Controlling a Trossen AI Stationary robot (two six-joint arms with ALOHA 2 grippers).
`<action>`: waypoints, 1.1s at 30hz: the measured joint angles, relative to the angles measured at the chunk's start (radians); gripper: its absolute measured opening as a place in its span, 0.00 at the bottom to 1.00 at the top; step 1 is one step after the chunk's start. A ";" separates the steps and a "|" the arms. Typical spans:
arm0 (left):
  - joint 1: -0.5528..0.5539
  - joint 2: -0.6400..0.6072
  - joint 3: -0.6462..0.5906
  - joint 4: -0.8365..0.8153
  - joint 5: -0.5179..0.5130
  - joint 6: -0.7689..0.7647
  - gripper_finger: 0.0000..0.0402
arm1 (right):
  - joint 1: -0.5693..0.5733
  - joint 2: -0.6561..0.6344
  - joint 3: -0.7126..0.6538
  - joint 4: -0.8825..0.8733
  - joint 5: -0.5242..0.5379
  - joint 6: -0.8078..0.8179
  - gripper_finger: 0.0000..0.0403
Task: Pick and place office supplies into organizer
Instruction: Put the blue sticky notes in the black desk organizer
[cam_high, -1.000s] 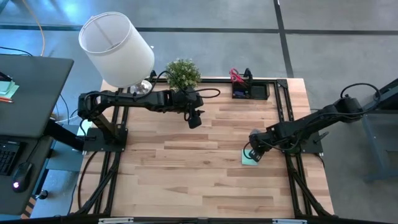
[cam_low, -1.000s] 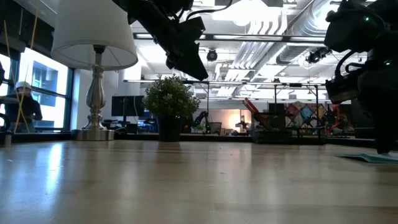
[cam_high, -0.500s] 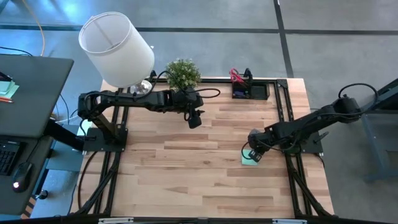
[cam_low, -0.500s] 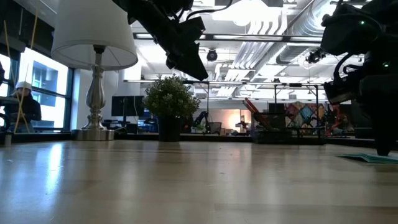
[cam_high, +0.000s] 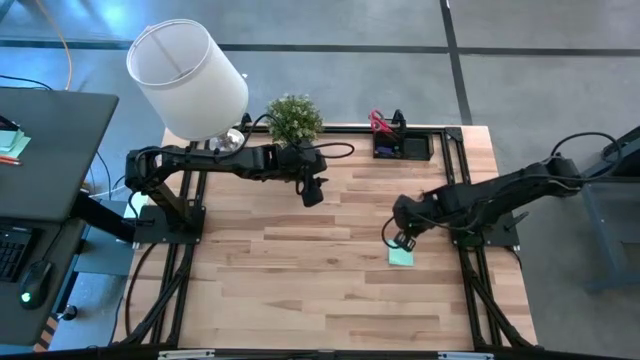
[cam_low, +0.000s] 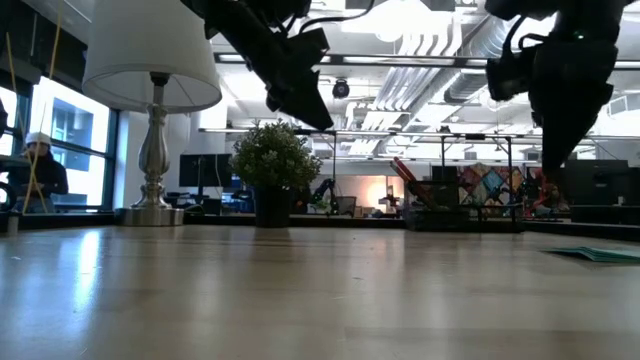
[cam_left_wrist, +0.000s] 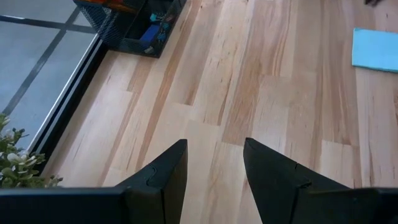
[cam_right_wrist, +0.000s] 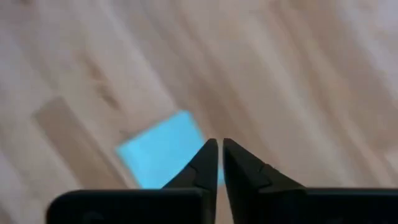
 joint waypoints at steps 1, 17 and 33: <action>0.000 0.000 0.000 -0.004 0.000 0.001 0.36 | 0.005 0.001 -0.013 0.040 -0.018 -0.006 0.07; 0.000 0.000 0.000 -0.028 0.002 0.018 0.36 | 0.179 0.268 0.022 0.207 0.013 0.118 0.43; -0.115 0.000 0.000 -0.022 0.065 0.059 0.36 | 0.518 0.599 0.259 0.015 0.261 0.221 0.44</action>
